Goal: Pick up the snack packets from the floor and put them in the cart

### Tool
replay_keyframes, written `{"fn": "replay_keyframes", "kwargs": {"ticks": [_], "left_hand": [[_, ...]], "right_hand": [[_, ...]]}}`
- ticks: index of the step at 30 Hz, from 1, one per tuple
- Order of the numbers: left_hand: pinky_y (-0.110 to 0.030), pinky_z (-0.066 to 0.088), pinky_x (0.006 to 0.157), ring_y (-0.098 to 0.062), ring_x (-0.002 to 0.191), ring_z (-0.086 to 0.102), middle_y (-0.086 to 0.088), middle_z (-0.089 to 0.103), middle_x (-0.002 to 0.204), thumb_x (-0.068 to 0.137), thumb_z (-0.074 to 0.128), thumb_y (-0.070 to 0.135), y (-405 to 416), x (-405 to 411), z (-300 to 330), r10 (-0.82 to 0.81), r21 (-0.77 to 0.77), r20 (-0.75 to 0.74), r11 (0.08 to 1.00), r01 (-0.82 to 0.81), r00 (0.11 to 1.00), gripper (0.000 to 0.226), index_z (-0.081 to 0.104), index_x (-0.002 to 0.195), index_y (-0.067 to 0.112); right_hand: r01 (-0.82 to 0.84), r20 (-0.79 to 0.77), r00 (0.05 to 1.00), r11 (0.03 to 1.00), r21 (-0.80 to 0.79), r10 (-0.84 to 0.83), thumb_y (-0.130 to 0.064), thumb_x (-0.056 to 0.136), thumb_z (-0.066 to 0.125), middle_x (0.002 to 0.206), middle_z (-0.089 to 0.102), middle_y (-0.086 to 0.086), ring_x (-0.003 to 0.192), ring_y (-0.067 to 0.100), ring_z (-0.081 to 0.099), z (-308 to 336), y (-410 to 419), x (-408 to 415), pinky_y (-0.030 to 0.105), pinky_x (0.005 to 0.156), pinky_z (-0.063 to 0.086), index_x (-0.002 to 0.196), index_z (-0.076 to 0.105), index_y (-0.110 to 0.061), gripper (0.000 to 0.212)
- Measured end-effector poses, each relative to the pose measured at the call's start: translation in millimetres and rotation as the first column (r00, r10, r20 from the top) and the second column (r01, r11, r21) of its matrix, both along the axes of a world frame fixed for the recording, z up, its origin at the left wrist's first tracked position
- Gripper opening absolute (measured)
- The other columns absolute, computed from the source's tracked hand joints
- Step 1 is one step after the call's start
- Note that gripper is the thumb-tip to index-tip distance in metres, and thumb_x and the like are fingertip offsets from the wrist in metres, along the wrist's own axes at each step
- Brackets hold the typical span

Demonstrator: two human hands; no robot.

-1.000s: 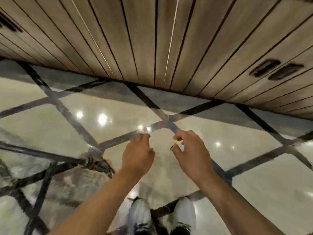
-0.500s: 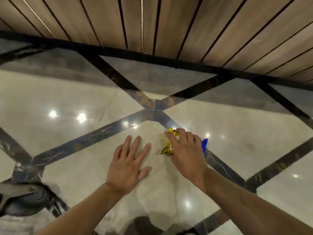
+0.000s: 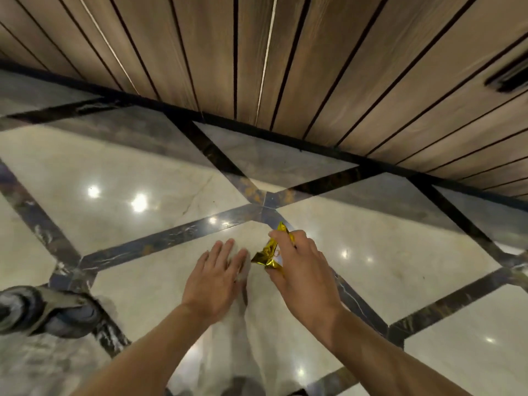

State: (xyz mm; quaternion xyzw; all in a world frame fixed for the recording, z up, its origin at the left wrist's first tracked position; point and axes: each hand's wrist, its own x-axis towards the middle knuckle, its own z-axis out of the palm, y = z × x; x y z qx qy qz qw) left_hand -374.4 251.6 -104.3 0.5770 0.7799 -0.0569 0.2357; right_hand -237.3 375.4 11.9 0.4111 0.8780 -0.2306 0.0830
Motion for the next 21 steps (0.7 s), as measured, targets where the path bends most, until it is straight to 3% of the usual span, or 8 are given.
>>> {"fn": "replay_keyframes", "kwargs": {"ticks": [2,4,6,14,18,21], "left_hand": [[-0.045,0.035,0.11,-0.036,0.139,0.037,-0.013,0.039,0.151,0.094,0.028,0.043,6.9,-3.7,45.2,0.125,-0.009,0.003,0.992,-0.125,0.992,0.059,0.037,0.146,0.017],[-0.04,0.03,0.112,-0.03,0.14,0.03,-0.008,0.036,0.151,0.097,0.037,0.038,11.4,-6.1,99.8,0.16,0.026,0.011,0.987,-0.16,0.987,0.055,0.032,0.147,0.017],[-0.039,0.035,0.106,-0.028,0.132,0.035,-0.006,0.043,0.142,0.093,0.047,0.031,12.0,-10.9,167.5,0.196,0.097,0.025,0.975,-0.198,0.98,0.05,0.038,0.141,0.016],[-0.042,0.045,0.093,-0.028,0.119,0.044,-0.005,0.051,0.127,0.083,0.058,0.016,-31.7,-17.2,525.6,0.36,0.246,0.096,0.895,-0.372,0.928,0.052,0.044,0.133,0.014],[-0.038,0.039,0.097,-0.027,0.118,0.043,-0.005,0.052,0.126,0.079,0.061,0.015,-72.6,-22.6,691.3,0.499,0.333,0.084,0.802,-0.496,0.862,0.054,0.046,0.132,0.014],[-0.039,0.039,0.096,-0.029,0.113,0.047,-0.007,0.054,0.121,0.078,0.061,0.016,-111.9,-34.8,764.6,0.602,0.408,0.045,0.718,-0.565,0.797,0.051,0.05,0.128,0.013]], "right_hand": [[0.01,-0.044,0.999,1.0,0.008,-0.01,-0.034,0.089,0.066,0.131,0.043,-0.002,0.115,0.019,0.045,37.2,-7.0,-8.3,0.035,0.094,0.044,0.137,0.033,-0.034,0.058],[0.036,-0.095,0.995,0.999,0.025,-0.034,-0.033,0.086,0.07,0.127,0.045,-0.001,0.11,0.019,0.048,82.5,-13.0,-12.7,0.036,0.09,0.047,0.133,0.036,-0.033,0.058],[0.063,-0.13,0.99,0.997,0.039,-0.058,-0.034,0.085,0.071,0.123,0.047,-0.001,0.105,0.019,0.049,135.7,-20.4,-14.5,0.036,0.086,0.049,0.131,0.038,-0.033,0.057],[0.085,-0.193,0.978,0.996,0.008,-0.081,-0.03,0.086,0.069,0.118,0.047,0.0,0.105,0.023,0.05,427.4,-50.0,-34.1,0.043,0.084,0.049,0.128,0.042,-0.031,0.051],[0.034,-0.255,0.967,0.999,0.023,-0.027,-0.028,0.085,0.069,0.115,0.049,0.005,0.103,0.027,0.05,578.7,-71.0,-58.3,0.041,0.083,0.047,0.126,0.045,-0.027,0.047],[-0.036,-0.275,0.96,0.999,0.028,0.043,-0.028,0.084,0.07,0.114,0.048,0.006,0.101,0.028,0.051,649.5,-91.6,-78.9,0.042,0.079,0.047,0.123,0.044,-0.027,0.047]]}}
